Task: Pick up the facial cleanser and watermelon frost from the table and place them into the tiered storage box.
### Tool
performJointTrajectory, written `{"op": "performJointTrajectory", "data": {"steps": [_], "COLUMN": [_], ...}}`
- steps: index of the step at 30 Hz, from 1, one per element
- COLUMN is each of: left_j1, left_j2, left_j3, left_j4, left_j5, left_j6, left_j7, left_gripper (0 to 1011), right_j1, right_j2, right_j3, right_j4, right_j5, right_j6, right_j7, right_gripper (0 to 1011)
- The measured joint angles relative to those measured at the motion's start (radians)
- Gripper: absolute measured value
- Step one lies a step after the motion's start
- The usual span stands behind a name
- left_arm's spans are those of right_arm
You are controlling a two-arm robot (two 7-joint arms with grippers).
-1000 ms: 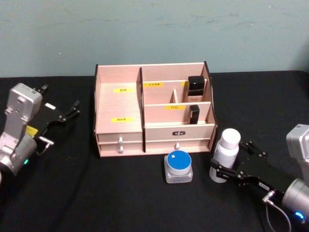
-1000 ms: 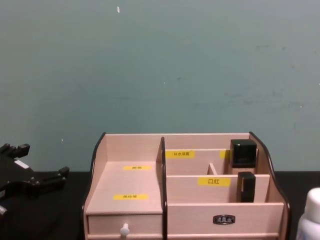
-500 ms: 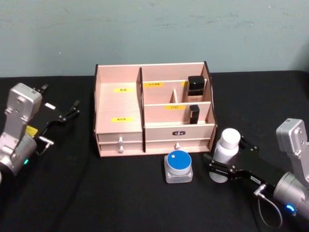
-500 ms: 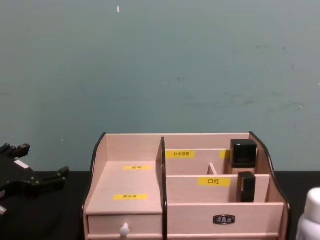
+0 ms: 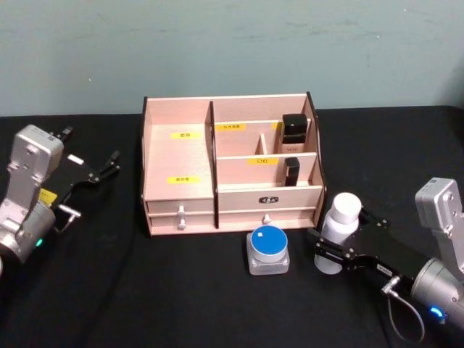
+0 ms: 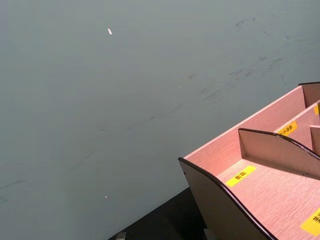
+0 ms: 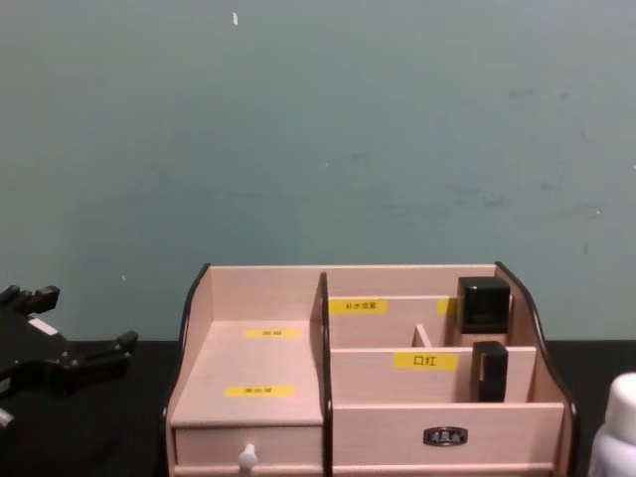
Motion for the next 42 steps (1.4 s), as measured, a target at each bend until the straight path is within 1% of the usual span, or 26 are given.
{"op": "performJointTrajectory", "data": {"steps": [1,3,4,6,7,8,9,11,21,25,31,34,35,38,39,42], "left_j1": [0.000,0.000,0.000,0.000,0.000,0.000,0.000,0.000,0.000,0.000,0.000,0.000,0.000,0.000,0.000,0.000], "left_j2": [0.000,0.000,0.000,0.000,0.000,0.000,0.000,0.000,0.000,0.000,0.000,0.000,0.000,0.000,0.000,0.000], "left_j3": [0.000,0.000,0.000,0.000,0.000,0.000,0.000,0.000,0.000,0.000,0.000,0.000,0.000,0.000,0.000,0.000], "left_j4": [0.000,0.000,0.000,0.000,0.000,0.000,0.000,0.000,0.000,0.000,0.000,0.000,0.000,0.000,0.000,0.000], "left_j5": [0.000,0.000,0.000,0.000,0.000,0.000,0.000,0.000,0.000,0.000,0.000,0.000,0.000,0.000,0.000,0.000], "left_j6": [0.000,0.000,0.000,0.000,0.000,0.000,0.000,0.000,0.000,0.000,0.000,0.000,0.000,0.000,0.000,0.000], "left_j7": [0.000,0.000,0.000,0.000,0.000,0.000,0.000,0.000,0.000,0.000,0.000,0.000,0.000,0.000,0.000,0.000], "left_gripper": [1001,1001,1001,1001,1001,1001,1001,1001,1001,1001,1001,1001,1001,1001,1001,1001], "right_j1": [0.000,0.000,0.000,0.000,-0.001,-0.001,-0.001,-0.001,-0.001,-0.002,0.002,0.019,0.032,0.059,0.080,0.113], "right_j2": [0.000,0.000,0.001,0.001,0.001,0.001,0.001,0.001,0.001,-0.001,0.005,0.005,0.002,-0.008,-0.016,-0.030], "right_j3": [0.000,0.000,0.000,0.000,0.000,0.000,0.000,0.000,0.001,0.004,0.005,-0.001,-0.007,-0.017,-0.026,-0.039], "right_j4": [0.000,0.000,0.000,0.000,-0.001,-0.001,-0.001,-0.001,-0.001,-0.008,-0.066,-0.098,-0.111,-0.124,-0.127,-0.127], "right_j5": [0.001,0.001,0.001,0.001,0.002,0.002,0.002,0.002,0.003,0.001,0.001,0.000,-0.006,-0.017,-0.024,-0.033], "right_j6": [0.000,0.000,0.000,-0.001,-0.001,-0.001,-0.001,-0.001,-0.001,-0.001,0.004,0.010,0.015,0.021,0.027,0.036], "right_j7": [0.000,0.000,0.000,0.000,-0.001,-0.001,-0.001,-0.001,0.000,0.013,0.040,0.047,0.047,0.044,0.042,0.042], "right_gripper": [860,810,765,732,691,677,621,595,591,592,592,592,592,592,592,592]}}
